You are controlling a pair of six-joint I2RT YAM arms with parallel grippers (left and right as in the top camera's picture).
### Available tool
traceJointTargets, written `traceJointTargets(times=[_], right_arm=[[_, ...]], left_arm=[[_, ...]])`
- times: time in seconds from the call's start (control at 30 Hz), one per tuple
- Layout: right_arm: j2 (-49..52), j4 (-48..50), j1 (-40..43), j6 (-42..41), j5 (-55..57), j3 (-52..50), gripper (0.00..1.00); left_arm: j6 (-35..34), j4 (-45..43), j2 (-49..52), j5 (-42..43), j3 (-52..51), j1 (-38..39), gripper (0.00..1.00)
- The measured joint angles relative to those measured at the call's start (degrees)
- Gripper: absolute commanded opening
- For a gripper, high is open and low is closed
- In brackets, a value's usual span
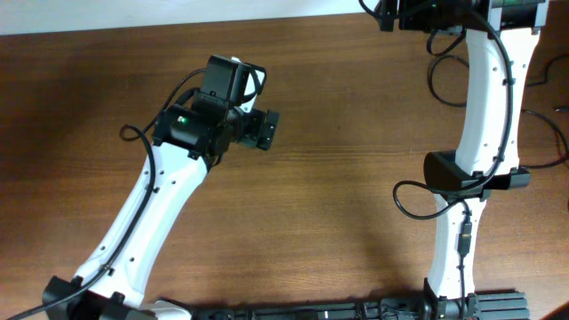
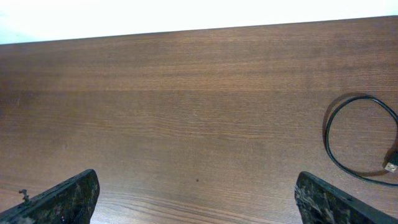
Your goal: Untangle cables
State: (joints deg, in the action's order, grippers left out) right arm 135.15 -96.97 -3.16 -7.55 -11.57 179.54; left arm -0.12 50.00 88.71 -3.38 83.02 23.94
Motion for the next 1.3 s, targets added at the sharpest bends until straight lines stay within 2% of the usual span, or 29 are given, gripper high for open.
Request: traceJointTargets(times=[0.13,0.3,0.63,0.8,0.97,1.3], right_arm=[[0.0,0.0,0.0,0.0,0.0,0.0,0.99],[0.0,0.0,0.0,0.0,0.0,0.0,0.99],[0.0,0.0,0.0,0.0,0.0,0.0,0.99],[0.0,0.0,0.0,0.0,0.0,0.0,0.99],[0.0,0.0,0.0,0.0,0.0,0.0,0.99],[0.0,0.0,0.0,0.1,0.0,0.0,0.99]], left_arm=[[0.0,-1.8,-4.1,0.1,-5.2,0.0,0.99],[-1.5,-11.1,-11.4,0.2,-17.8,0.0,0.99],[-5.5,-38.6,-37.8,0.2,-49.9,0.0,0.99],[-6.0,-48.9,-52.0,0.2,-61.0,-0.8,0.99],[-6.2,-56.7,-61.8,0.2,-69.1,-4.3,0.99],[-6.2,-66.2,-72.9,0.1,-80.8,-12.6,0.99]])
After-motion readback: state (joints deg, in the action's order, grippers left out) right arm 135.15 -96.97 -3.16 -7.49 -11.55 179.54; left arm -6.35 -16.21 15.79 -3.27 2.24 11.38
